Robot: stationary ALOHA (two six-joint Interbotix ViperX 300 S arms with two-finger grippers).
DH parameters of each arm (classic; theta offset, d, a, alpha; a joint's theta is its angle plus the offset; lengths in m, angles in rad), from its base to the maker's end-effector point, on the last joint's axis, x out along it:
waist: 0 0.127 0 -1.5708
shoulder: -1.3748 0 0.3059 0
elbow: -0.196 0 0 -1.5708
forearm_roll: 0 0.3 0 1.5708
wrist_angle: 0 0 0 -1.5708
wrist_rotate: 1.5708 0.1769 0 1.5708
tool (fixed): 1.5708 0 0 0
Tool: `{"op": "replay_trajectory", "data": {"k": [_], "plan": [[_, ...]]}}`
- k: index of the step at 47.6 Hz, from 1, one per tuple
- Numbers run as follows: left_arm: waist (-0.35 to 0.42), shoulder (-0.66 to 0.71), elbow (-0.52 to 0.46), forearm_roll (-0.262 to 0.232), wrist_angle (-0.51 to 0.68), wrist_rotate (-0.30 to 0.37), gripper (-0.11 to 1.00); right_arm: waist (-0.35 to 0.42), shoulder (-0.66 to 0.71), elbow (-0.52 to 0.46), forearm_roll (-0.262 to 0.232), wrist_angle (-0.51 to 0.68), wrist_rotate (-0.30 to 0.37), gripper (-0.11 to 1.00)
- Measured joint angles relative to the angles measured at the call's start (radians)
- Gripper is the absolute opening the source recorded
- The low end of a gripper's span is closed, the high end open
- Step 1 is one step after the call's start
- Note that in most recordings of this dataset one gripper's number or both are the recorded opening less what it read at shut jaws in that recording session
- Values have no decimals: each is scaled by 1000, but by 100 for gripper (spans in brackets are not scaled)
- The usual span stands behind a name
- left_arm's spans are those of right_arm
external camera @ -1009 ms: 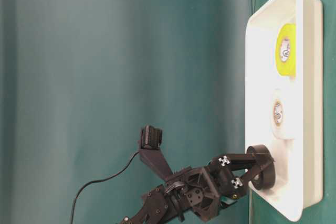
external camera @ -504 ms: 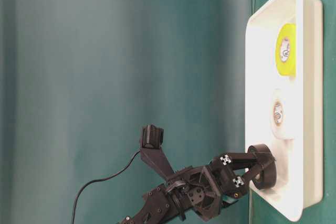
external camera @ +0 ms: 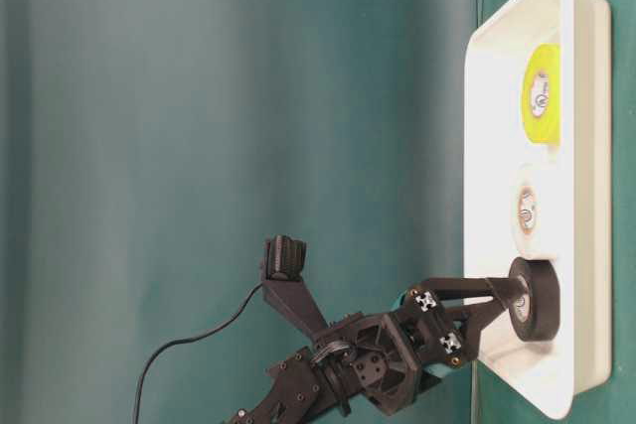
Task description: Pick up the tape from a random location and place it into the white case.
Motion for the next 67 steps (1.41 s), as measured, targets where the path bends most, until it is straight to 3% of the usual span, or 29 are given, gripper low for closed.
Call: {"op": "replay_trajectory", "data": {"k": [19, 49, 67], "plan": [[2, -9, 0, 0, 26, 0, 96, 0, 0, -2, 2, 0, 3, 74], [-2, -242, -43, 0, 176, 0, 96, 0, -5, -12, 2, 31, 5, 74], [-34, -255, -41, 0, 181, -2, 96, 0, -5, -15, 0, 32, 6, 74]]}}
